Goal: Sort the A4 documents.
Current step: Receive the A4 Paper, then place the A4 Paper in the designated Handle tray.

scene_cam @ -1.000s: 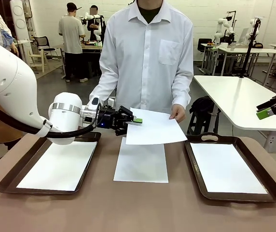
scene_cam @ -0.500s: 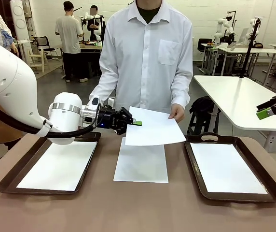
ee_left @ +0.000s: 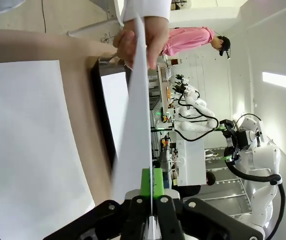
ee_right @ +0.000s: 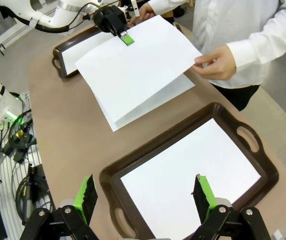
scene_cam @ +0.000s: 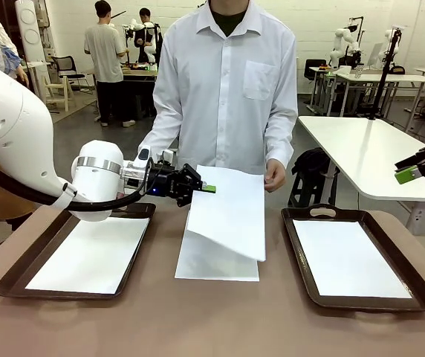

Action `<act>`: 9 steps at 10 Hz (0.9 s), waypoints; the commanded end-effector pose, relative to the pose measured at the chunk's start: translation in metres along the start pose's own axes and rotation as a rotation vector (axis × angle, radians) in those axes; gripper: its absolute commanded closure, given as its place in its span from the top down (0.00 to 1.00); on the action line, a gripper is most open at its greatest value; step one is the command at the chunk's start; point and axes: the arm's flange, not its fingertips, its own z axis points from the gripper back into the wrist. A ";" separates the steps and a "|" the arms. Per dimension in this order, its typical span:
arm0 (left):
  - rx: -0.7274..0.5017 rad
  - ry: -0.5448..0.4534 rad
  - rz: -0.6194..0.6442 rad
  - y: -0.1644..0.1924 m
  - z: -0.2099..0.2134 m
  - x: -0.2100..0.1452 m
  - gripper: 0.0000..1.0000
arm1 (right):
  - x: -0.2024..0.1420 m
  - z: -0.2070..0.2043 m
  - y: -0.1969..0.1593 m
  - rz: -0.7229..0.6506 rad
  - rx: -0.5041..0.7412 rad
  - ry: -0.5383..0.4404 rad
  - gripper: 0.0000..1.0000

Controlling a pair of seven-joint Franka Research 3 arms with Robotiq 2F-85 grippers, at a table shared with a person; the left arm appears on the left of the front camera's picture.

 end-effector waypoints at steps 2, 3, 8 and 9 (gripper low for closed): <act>-0.005 -0.008 0.005 0.001 -0.005 0.000 0.00 | -0.001 -0.001 0.000 0.009 0.002 0.000 1.00; -0.005 -0.008 0.005 0.001 -0.005 0.000 0.00 | -0.001 -0.001 0.000 0.009 0.002 0.000 1.00; -0.005 -0.008 0.005 0.001 -0.005 0.000 0.00 | -0.001 -0.001 0.000 0.009 0.002 0.000 1.00; -0.005 -0.008 0.005 0.001 -0.005 0.000 0.00 | -0.001 -0.001 0.000 0.009 0.002 0.000 1.00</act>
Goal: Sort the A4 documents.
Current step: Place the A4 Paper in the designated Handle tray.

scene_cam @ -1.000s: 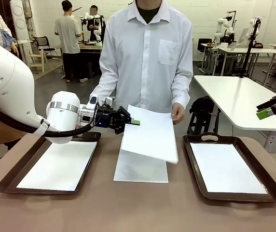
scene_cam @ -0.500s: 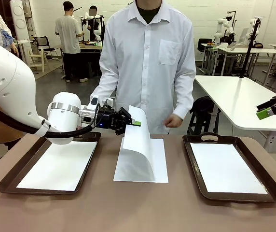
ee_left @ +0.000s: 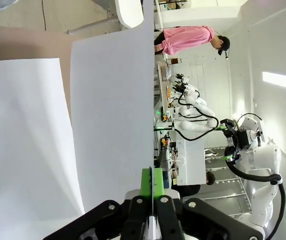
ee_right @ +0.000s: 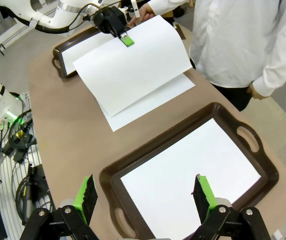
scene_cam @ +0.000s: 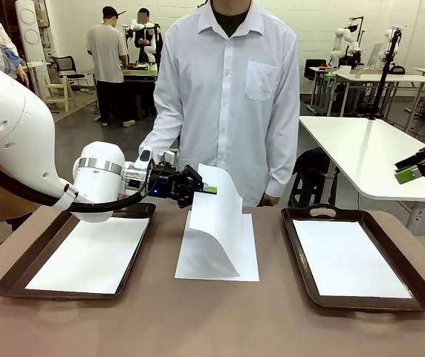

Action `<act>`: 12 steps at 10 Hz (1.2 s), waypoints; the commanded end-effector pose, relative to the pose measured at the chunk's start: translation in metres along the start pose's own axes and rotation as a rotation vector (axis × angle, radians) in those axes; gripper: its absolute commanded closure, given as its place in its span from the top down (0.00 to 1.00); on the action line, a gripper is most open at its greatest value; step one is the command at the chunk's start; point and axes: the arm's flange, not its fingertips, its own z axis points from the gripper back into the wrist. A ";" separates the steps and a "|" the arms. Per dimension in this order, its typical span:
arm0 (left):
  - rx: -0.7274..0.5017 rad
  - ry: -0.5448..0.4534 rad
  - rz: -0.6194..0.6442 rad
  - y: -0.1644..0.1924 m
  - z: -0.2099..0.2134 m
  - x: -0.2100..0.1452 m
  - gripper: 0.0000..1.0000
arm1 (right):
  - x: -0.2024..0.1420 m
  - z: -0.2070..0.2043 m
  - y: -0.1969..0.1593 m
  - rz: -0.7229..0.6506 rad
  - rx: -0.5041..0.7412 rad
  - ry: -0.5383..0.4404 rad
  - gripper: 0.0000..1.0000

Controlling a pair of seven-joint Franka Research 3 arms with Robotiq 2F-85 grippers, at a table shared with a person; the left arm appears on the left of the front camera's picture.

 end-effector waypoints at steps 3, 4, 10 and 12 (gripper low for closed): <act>0.063 0.063 -0.013 -0.016 -0.003 0.004 0.01 | -0.001 -0.001 0.000 0.009 0.002 0.000 1.00; 0.129 0.111 -0.025 -0.031 -0.002 0.001 0.01 | -0.001 -0.001 0.000 0.009 0.002 0.000 1.00; 0.278 0.022 -0.040 -0.072 0.093 -0.063 0.01 | -0.001 -0.001 0.000 0.009 0.002 0.000 1.00; 0.376 0.049 -0.039 -0.077 0.129 -0.075 0.01 | -0.001 -0.001 0.000 0.009 0.002 0.000 1.00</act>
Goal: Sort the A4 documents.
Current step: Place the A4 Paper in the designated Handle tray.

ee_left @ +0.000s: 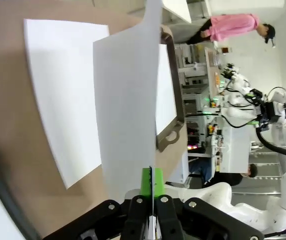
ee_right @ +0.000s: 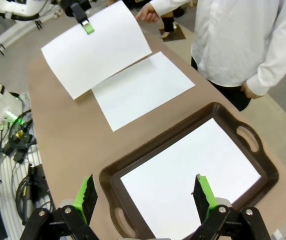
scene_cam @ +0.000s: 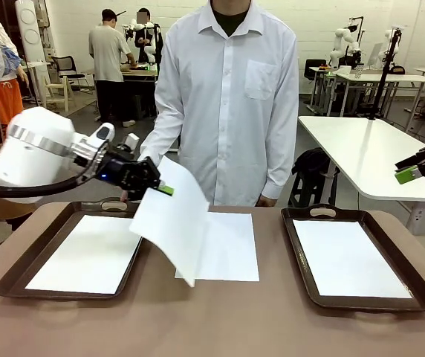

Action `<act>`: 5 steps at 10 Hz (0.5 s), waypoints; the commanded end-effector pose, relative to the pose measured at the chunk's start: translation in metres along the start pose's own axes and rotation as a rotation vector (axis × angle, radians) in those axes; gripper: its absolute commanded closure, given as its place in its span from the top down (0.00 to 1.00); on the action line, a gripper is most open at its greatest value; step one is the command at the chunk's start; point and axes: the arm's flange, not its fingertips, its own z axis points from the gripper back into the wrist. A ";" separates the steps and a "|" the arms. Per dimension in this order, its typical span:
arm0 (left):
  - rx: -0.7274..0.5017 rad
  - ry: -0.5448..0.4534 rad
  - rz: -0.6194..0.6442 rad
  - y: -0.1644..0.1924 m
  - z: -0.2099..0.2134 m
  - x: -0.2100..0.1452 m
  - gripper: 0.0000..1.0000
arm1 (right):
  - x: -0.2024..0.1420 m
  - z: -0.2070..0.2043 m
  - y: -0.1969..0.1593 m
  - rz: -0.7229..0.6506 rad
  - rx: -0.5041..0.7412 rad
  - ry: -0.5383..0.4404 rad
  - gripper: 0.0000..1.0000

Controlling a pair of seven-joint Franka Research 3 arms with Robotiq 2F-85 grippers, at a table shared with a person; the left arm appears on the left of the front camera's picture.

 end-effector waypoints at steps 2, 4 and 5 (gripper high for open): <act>0.072 0.010 -0.034 0.003 0.043 -0.014 0.01 | -0.001 -0.001 0.000 0.010 0.002 0.000 1.00; 0.113 -0.016 -0.095 0.014 0.072 -0.006 0.01 | -0.001 -0.001 0.000 0.010 0.002 0.000 1.00; 0.134 -0.005 -0.085 0.021 0.081 -0.002 0.01 | -0.001 -0.001 0.000 0.010 0.002 0.000 1.00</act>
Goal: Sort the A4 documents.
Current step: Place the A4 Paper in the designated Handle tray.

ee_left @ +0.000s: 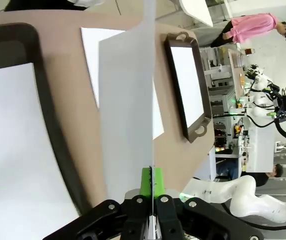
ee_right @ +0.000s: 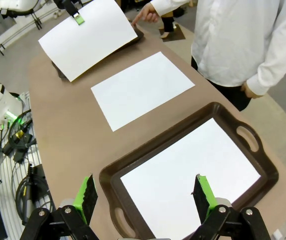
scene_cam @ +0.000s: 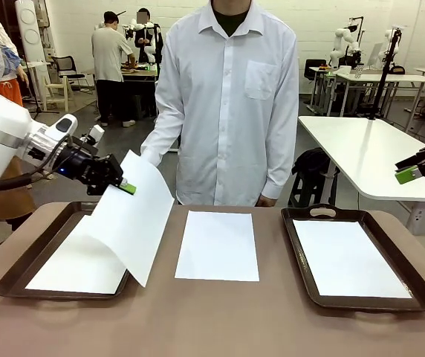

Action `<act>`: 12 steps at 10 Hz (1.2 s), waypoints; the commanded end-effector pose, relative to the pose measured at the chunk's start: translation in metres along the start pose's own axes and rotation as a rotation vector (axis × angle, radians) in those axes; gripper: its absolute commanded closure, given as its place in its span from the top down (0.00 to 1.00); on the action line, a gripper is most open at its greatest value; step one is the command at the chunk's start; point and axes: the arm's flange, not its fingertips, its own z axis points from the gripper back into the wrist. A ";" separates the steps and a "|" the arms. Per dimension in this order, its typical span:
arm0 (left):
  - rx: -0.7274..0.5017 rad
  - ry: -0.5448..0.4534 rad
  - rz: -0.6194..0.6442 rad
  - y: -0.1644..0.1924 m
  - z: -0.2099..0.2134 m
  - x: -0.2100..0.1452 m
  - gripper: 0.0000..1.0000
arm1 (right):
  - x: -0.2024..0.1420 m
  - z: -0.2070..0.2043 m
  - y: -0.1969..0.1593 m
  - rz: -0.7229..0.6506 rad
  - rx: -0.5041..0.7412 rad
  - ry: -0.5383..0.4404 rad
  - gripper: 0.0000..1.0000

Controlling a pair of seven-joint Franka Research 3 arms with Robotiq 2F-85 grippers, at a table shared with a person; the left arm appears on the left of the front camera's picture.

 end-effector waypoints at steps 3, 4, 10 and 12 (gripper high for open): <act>0.062 0.072 0.035 0.020 0.024 0.007 0.01 | -0.001 -0.002 0.001 0.010 0.003 0.000 1.00; 0.092 0.073 0.067 0.027 0.029 0.011 0.01 | -0.001 -0.002 0.001 0.010 0.003 0.000 1.00; 0.316 0.091 0.149 0.063 0.013 0.032 0.01 | -0.001 -0.002 0.001 0.010 0.003 0.000 1.00; 0.402 0.072 0.227 0.072 0.011 0.037 0.01 | -0.001 -0.002 0.001 0.010 0.003 0.000 1.00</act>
